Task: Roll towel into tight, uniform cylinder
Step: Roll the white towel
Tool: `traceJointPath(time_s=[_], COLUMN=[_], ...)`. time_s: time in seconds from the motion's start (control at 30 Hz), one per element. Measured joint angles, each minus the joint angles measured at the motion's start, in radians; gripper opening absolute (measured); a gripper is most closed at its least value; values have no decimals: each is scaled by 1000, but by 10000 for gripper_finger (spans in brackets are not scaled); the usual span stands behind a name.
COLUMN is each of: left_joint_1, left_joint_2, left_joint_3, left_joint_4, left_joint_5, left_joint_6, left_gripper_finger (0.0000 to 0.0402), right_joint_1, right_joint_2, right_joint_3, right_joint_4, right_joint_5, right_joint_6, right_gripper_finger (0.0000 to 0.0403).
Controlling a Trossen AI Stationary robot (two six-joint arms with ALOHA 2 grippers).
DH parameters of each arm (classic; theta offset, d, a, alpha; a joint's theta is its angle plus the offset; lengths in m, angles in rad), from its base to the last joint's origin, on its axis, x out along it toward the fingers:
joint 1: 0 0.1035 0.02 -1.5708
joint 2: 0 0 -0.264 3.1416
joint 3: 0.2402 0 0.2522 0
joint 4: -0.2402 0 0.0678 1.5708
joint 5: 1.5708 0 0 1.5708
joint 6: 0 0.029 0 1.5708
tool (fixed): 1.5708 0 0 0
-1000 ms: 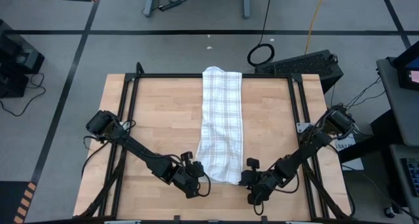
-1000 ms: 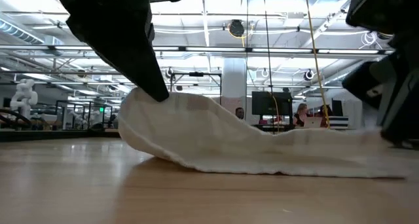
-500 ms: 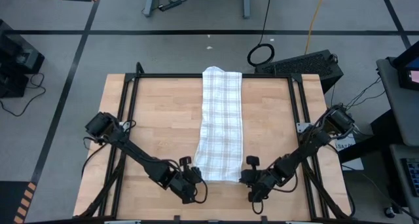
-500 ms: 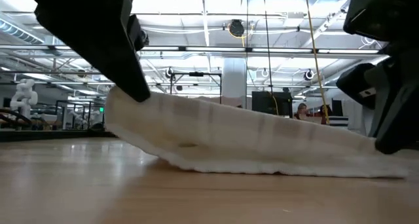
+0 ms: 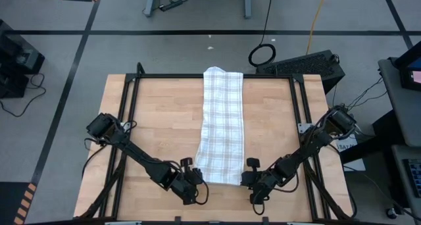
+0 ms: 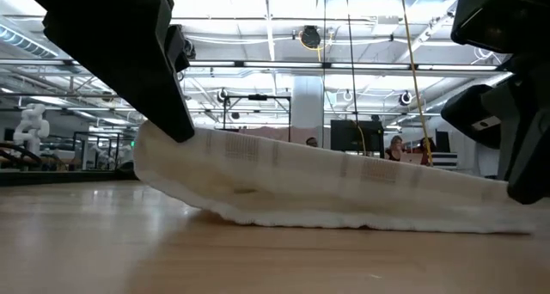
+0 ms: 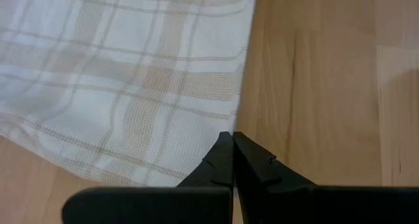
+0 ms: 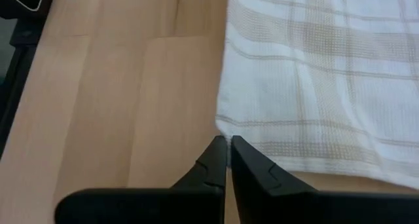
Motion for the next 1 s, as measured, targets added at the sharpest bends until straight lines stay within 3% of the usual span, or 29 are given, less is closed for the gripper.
traceJointPath(time_s=[0.13,0.37,0.47,0.57,0.63,0.8,1.0], left_joint_1=[0,0,1,-3,-22,-85,-79], left_joint_2=[0,0,-22,-87,-134,-205,-173], left_joint_3=[0,0,0,0,0,-27,-143], left_joint_4=[-2,-7,-45,-95,-118,-163,-19], left_joint_5=[0,6,102,280,317,73,41], left_joint_6=[0,-3,-34,-81,-106,-92,-7], left_gripper_finger=[24,94,122,139,142,120,81], right_joint_1=[-2,-2,-2,-2,-2,-2,-3], right_joint_2=[15,29,29,29,29,29,20], right_joint_3=[0,0,0,0,0,0,0], right_joint_4=[9,12,12,12,13,12,13], right_joint_5=[-3,-7,-7,-8,-8,-18,-80], right_joint_6=[-1,30,34,56,64,105,141], right_gripper_finger=[6,16,25,32,36,52,85])
